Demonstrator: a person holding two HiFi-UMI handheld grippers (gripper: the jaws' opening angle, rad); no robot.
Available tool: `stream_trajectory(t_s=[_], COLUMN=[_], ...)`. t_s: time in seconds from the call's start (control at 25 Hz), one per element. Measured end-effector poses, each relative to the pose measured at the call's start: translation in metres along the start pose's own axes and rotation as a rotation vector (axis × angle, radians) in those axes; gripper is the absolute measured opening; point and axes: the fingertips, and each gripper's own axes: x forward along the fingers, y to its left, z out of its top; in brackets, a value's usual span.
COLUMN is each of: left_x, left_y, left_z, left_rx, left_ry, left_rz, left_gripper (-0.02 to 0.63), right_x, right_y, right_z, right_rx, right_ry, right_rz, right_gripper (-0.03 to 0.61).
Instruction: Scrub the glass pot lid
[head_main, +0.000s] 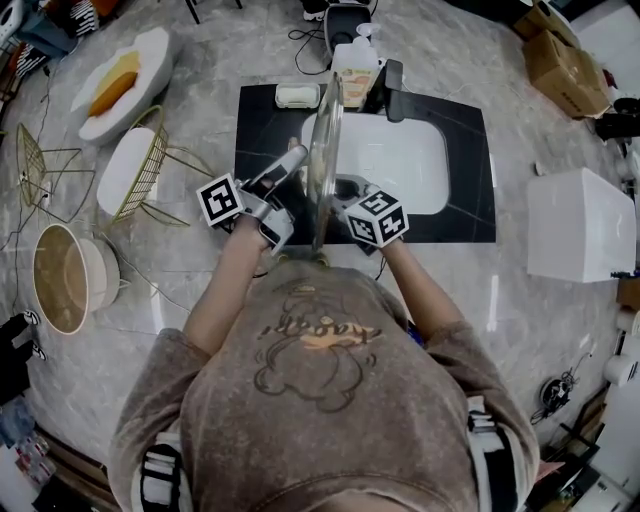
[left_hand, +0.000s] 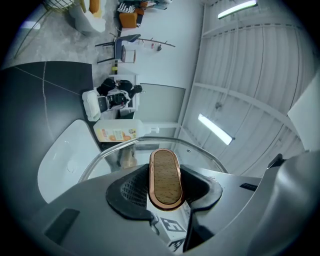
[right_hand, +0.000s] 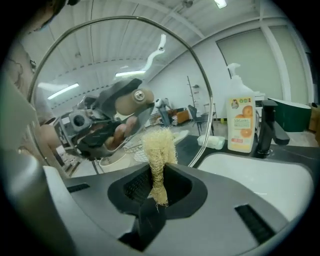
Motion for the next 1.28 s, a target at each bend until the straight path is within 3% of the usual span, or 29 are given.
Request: stream_trajectory(t_s=[0.4, 0.64, 1.04, 1.28], left_x=[-0.004, -0.005, -0.008, -0.012], left_y=[0.018, 0.025, 0.036, 0.041], left_z=[0.022, 0.033, 0.029, 0.020], left_rx=[0.001, -0.005, -0.021, -0.024], left_ry=[-0.054, -0.077, -0.070, -0.054], left_rz=[0.044, 0.052, 0.073, 0.080], left_gripper=[0.181, 0.181, 0.181, 0.181], right_x=[-0.011, -0.033, -0.060, -0.076], right_y=[0.048, 0.075, 0.094, 0.096], right_z=[-0.002, 0.014, 0.051, 0.083], right_rx=[0.017, 0.035, 0.006, -0.041], right_ry=[0.030, -0.007, -0.075, -0.161], right_rz=[0.183, 0.296, 0.358, 0.339], right_gripper=[0.054, 0.054, 0.052, 0.052])
